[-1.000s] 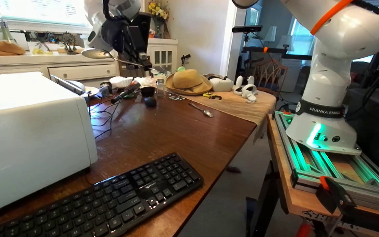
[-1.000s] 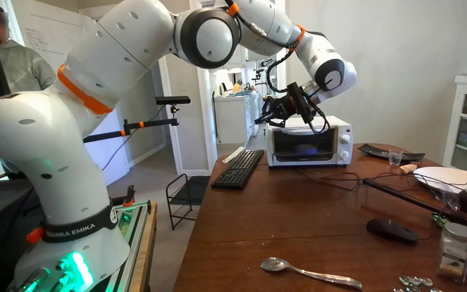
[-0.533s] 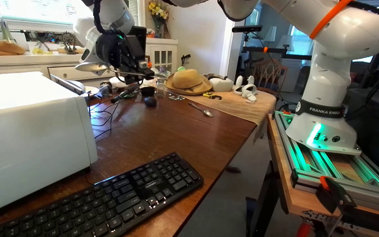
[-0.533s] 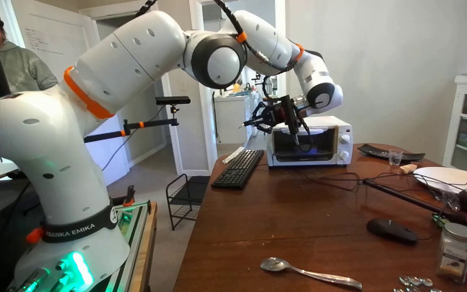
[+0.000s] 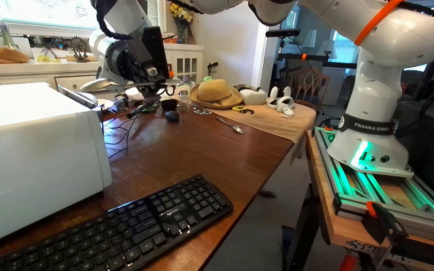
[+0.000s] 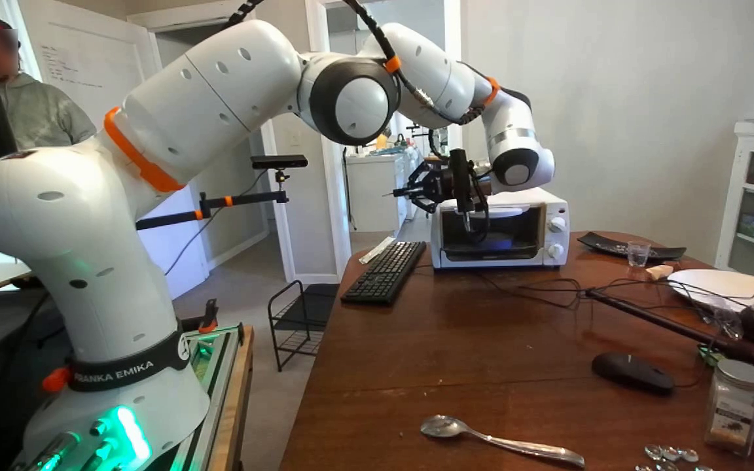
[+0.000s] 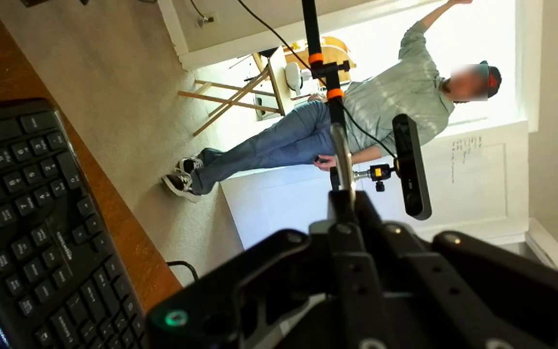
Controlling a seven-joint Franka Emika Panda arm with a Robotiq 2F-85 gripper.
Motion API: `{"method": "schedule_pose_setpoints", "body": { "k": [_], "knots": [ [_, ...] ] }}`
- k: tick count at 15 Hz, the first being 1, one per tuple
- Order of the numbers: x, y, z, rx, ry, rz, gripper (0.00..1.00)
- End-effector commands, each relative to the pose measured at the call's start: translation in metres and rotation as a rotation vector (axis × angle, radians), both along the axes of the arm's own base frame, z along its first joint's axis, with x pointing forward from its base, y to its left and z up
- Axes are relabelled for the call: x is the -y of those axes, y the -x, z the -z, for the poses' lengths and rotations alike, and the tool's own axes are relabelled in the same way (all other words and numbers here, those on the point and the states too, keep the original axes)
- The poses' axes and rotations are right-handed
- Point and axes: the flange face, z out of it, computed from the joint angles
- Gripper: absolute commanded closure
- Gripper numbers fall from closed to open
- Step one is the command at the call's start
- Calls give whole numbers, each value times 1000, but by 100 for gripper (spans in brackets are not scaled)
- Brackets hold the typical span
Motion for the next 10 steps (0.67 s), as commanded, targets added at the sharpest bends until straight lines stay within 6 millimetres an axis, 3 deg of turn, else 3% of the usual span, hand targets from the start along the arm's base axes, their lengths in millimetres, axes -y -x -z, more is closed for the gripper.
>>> {"method": "schedule_pose_setpoints", "body": {
  "k": [1, 5, 10],
  "knots": [
    [-3, 4, -13, -82, 80, 75, 99],
    [-7, 13, -21, -208, 98, 119, 99],
    [4, 30, -16, -334, 154, 195, 99]
  ]
}}
